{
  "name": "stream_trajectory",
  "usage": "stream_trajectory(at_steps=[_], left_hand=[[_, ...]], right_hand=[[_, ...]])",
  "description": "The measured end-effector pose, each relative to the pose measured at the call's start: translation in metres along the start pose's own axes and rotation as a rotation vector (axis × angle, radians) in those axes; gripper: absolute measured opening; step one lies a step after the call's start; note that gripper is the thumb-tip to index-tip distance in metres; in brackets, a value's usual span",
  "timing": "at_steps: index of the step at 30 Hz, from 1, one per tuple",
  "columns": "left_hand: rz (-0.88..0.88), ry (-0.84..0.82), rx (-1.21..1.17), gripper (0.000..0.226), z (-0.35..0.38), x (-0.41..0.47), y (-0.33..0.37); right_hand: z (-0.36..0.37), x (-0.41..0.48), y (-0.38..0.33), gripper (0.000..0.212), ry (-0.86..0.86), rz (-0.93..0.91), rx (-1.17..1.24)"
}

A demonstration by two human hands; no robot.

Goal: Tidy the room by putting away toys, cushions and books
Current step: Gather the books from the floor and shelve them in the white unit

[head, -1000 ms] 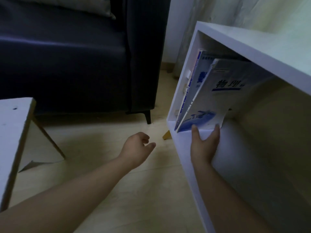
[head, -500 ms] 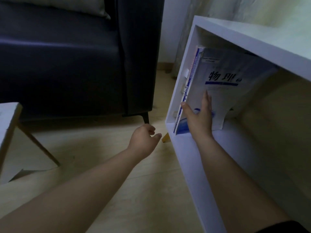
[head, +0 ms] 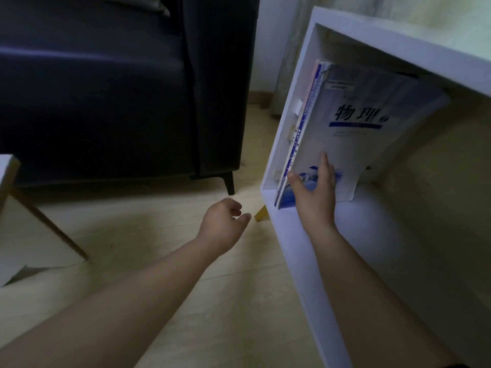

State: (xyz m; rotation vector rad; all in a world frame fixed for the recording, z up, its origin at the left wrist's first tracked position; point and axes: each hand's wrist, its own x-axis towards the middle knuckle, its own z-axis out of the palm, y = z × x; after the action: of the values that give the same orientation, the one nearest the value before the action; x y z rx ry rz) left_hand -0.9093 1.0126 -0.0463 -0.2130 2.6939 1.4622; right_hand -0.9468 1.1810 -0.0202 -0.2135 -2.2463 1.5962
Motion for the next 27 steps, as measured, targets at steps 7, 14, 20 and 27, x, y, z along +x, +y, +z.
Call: stream_trajectory(at_steps=[7,14,20,27], left_hand=[[0.003,-0.006,0.003,0.042,-0.001,-0.001,0.0],[0.018,-0.001,-0.003,0.042,-0.003,-0.001,0.004],[0.045,-0.024,-0.043,0.052,0.01,0.011,0.016],[0.102,-0.061,-0.214,0.053,0.043,0.031,0.033]], right_hand=[[0.001,-0.005,0.002,0.081,0.003,0.017,0.009],[-0.003,0.006,-0.015,0.084,0.034,-0.017,-0.044],[0.0,0.009,-0.021,0.085,0.025,-0.026,-0.067],[-0.002,0.011,-0.018,0.082,0.035,-0.077,-0.103]])
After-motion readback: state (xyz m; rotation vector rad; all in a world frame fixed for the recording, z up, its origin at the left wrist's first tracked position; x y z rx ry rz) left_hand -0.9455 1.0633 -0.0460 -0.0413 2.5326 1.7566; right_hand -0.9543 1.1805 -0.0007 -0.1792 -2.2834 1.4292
